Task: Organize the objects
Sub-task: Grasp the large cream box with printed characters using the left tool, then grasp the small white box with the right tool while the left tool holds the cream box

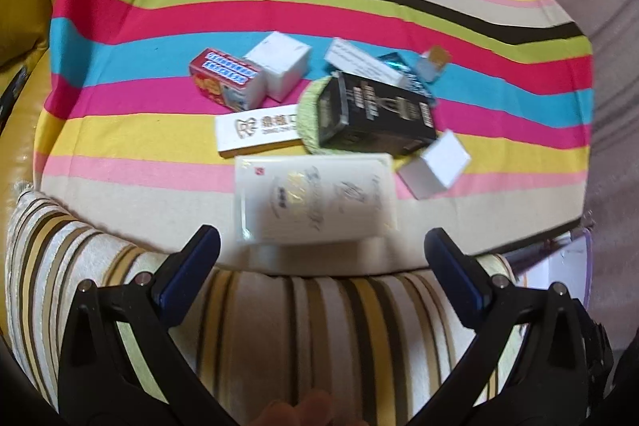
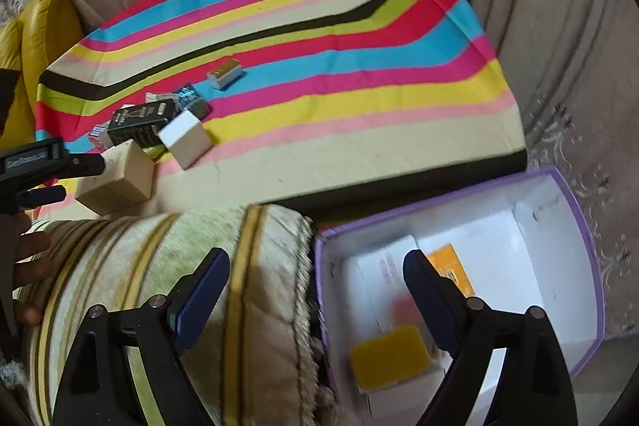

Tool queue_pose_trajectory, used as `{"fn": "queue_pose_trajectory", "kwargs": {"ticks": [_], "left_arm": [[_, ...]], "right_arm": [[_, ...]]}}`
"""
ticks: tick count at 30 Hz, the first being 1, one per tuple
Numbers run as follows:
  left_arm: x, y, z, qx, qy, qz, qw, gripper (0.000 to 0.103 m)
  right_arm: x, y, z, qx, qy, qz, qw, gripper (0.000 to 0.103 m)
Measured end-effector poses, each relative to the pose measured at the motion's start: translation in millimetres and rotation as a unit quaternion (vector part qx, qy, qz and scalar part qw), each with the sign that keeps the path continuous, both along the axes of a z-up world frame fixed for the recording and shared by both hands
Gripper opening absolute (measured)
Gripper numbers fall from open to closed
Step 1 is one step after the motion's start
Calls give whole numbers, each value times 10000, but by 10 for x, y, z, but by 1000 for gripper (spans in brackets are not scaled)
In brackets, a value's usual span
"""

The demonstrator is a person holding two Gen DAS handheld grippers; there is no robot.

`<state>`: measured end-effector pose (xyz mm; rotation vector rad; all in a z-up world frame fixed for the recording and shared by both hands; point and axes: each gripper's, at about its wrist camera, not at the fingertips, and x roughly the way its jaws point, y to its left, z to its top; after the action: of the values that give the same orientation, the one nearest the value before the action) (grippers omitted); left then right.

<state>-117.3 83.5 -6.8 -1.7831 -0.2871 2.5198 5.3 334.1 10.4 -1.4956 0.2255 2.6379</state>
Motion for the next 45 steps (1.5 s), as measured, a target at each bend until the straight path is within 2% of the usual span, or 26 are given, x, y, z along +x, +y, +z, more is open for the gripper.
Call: {"fn": "queue_pose_trajectory", "kwargs": {"ticks": [4, 8, 19, 25, 30, 34, 45], "left_arm": [[-97, -19, -76, -57, -185, 103, 9998, 103], [-165, -8, -204, 70, -458, 135, 9988, 103], [-266, 36, -387, 17, -660, 97, 9978, 103], [-138, -132, -321, 225, -512, 202, 9982, 101], [-11, -314, -308, 468, -460, 372, 9971, 101], [85, -321, -237, 524, -349, 407, 9972, 101], [79, -562, -165, 516, -49, 623, 9967, 101]], "right_arm": [[-160, -115, 34, 42, 81, 256, 9996, 90], [-329, -270, 42, 175, 109, 566, 9982, 90], [-654, -611, -33, 407, 36, 1226, 9916, 90], [-873, -767, -75, 386, 34, 1718, 9844, 90], [-1097, -869, -138, 363, 13, 2250, 9737, 90], [-1260, -937, -191, 394, -91, 2525, 9668, 90], [-1572, -1113, -411, 357, -336, 2771, 9596, 90]]}}
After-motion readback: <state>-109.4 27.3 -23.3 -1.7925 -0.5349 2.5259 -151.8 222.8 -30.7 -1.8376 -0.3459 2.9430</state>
